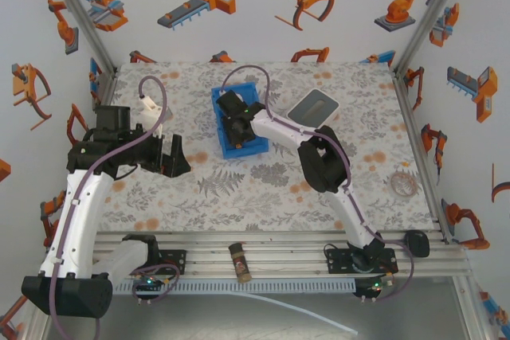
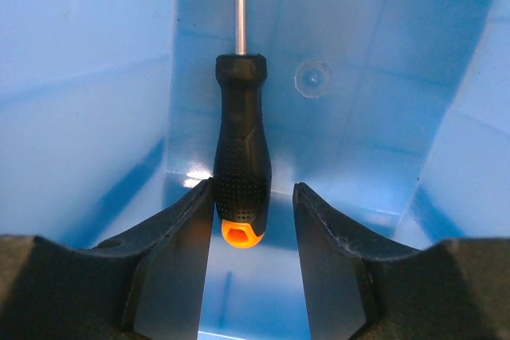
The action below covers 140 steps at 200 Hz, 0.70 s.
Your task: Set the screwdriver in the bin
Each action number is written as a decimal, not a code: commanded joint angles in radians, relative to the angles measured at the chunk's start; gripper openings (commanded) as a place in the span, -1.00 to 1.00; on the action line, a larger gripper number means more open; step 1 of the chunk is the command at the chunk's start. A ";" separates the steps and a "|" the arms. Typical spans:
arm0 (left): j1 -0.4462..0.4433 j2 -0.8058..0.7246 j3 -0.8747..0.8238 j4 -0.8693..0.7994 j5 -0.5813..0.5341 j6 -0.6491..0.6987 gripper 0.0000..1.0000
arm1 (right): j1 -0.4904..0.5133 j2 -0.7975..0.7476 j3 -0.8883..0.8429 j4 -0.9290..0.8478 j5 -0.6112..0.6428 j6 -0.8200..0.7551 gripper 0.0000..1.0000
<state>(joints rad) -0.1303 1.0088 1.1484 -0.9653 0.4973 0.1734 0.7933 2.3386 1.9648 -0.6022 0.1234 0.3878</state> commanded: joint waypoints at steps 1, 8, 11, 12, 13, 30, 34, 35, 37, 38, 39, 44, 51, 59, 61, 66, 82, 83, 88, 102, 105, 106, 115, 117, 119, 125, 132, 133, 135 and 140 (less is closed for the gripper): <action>-0.002 -0.012 0.006 -0.013 0.006 0.003 0.95 | -0.007 -0.084 0.055 -0.051 0.029 -0.028 -0.09; -0.003 -0.010 0.008 -0.013 0.004 0.004 0.94 | -0.006 -0.096 0.061 -0.058 0.033 -0.030 -0.08; -0.003 -0.010 0.007 -0.014 0.004 0.003 0.95 | -0.007 -0.102 0.063 -0.061 0.033 -0.031 -0.08; -0.002 -0.010 0.008 -0.014 0.004 0.003 0.95 | -0.007 -0.103 0.064 -0.062 0.034 -0.032 -0.08; -0.002 -0.010 0.008 -0.014 0.003 0.003 0.95 | -0.006 -0.105 0.064 -0.062 0.034 -0.033 -0.07; -0.002 -0.006 0.011 -0.014 0.000 0.003 0.95 | -0.007 -0.135 0.080 -0.074 0.033 -0.041 -0.06; -0.003 -0.007 0.011 -0.014 -0.001 0.002 0.95 | -0.006 -0.141 0.084 -0.078 0.031 -0.042 -0.05; -0.003 -0.006 0.012 -0.014 -0.002 0.002 0.95 | -0.006 -0.142 0.085 -0.080 0.030 -0.042 -0.05; -0.003 -0.006 0.013 -0.013 -0.002 0.002 0.95 | -0.006 -0.146 0.089 -0.083 0.030 -0.042 -0.05; -0.003 -0.006 0.013 -0.013 -0.003 0.002 0.95 | -0.006 -0.147 0.090 -0.084 0.029 -0.042 -0.05; -0.003 -0.007 0.013 -0.014 -0.003 0.002 0.95 | -0.006 -0.149 0.091 -0.085 0.029 -0.043 -0.05; -0.003 -0.006 0.014 -0.013 -0.004 0.000 0.95 | -0.006 -0.156 0.098 -0.090 0.028 -0.044 -0.05; -0.003 -0.006 0.016 -0.014 -0.007 -0.001 0.95 | -0.007 -0.167 0.108 -0.096 0.024 -0.044 -0.04; -0.003 -0.007 0.016 -0.012 -0.012 -0.005 0.95 | -0.007 -0.182 0.115 -0.102 0.020 -0.044 -0.04; -0.003 -0.006 0.016 -0.011 -0.014 -0.005 0.95 | -0.007 -0.187 0.115 -0.102 0.019 -0.043 -0.04; -0.002 -0.008 0.016 -0.009 -0.020 -0.008 0.95 | -0.006 -0.199 0.114 -0.101 0.015 -0.043 -0.03; -0.003 -0.012 0.008 0.012 -0.042 -0.024 0.95 | -0.005 -0.253 0.088 -0.079 -0.008 -0.045 0.01; -0.003 -0.012 0.007 0.013 -0.044 -0.024 0.95 | -0.005 -0.256 0.084 -0.078 -0.010 -0.045 0.02; -0.003 -0.016 0.002 0.024 -0.051 -0.028 0.95 | -0.005 -0.277 0.068 -0.064 -0.021 -0.048 0.03; -0.003 -0.030 -0.015 0.059 -0.071 -0.044 0.95 | -0.006 -0.346 0.012 -0.032 -0.025 -0.044 0.11; -0.003 -0.033 -0.019 0.069 -0.076 -0.048 0.95 | -0.005 -0.361 -0.002 -0.024 -0.024 -0.044 0.12; -0.003 -0.034 -0.021 0.071 -0.078 -0.050 0.95 | -0.005 -0.366 -0.008 -0.022 -0.024 -0.043 0.13; -0.002 -0.042 -0.034 0.101 -0.104 -0.069 0.95 | -0.006 -0.413 -0.056 0.003 -0.020 -0.042 0.17; -0.003 -0.045 -0.037 0.108 -0.111 -0.073 0.95 | -0.006 -0.423 -0.068 0.007 -0.020 -0.043 0.21; -0.003 -0.046 -0.039 0.114 -0.117 -0.078 0.95 | -0.005 -0.433 -0.078 0.012 -0.020 -0.043 0.33; -0.003 -0.049 -0.046 0.130 -0.131 -0.087 0.95 | -0.005 -0.465 -0.114 0.028 -0.012 -0.041 0.49; -0.004 -0.048 -0.047 0.142 -0.139 -0.095 0.95 | -0.005 -0.504 -0.159 0.042 -0.002 -0.040 0.57; -0.003 -0.048 -0.048 0.143 -0.140 -0.096 0.95 | -0.005 -0.509 -0.166 0.043 -0.001 -0.039 0.58; -0.003 -0.047 -0.047 0.145 -0.141 -0.097 0.95 | -0.005 -0.518 -0.179 0.047 0.003 -0.039 0.61; -0.004 -0.046 -0.047 0.150 -0.144 -0.102 0.95 | -0.005 -0.546 -0.210 0.055 0.010 -0.039 0.70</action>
<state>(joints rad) -0.1303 0.9764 1.1168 -0.8856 0.4023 0.1223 0.7933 1.8999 1.8645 -0.6006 0.1131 0.3565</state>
